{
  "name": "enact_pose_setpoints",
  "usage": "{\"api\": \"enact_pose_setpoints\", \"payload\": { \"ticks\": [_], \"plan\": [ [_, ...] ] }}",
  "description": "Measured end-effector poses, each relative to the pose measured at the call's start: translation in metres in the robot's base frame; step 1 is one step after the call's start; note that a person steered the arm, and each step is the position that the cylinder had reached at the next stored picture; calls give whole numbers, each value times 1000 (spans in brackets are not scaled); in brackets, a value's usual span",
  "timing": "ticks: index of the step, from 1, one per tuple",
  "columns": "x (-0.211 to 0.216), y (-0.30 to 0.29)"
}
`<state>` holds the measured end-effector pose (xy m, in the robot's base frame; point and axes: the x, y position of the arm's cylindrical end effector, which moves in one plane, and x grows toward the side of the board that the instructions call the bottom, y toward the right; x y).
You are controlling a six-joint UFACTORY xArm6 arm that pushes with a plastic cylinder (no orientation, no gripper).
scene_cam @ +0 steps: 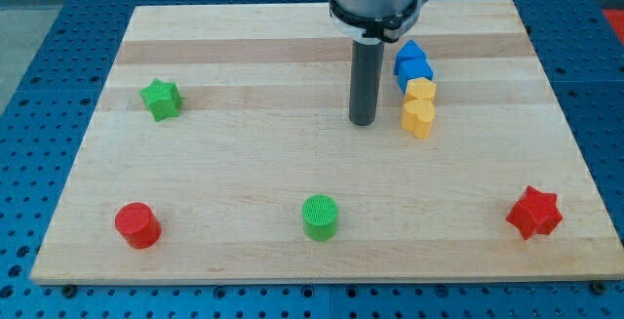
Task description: Point your arm at the red star
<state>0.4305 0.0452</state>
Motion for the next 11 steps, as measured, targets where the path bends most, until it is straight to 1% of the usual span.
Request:
{"api": "enact_pose_setpoints", "payload": {
  "ticks": [1,2,3,8,11],
  "plan": [
    [1,4],
    [2,25],
    [3,32],
    [9,53],
    [116,38]
  ]
}}
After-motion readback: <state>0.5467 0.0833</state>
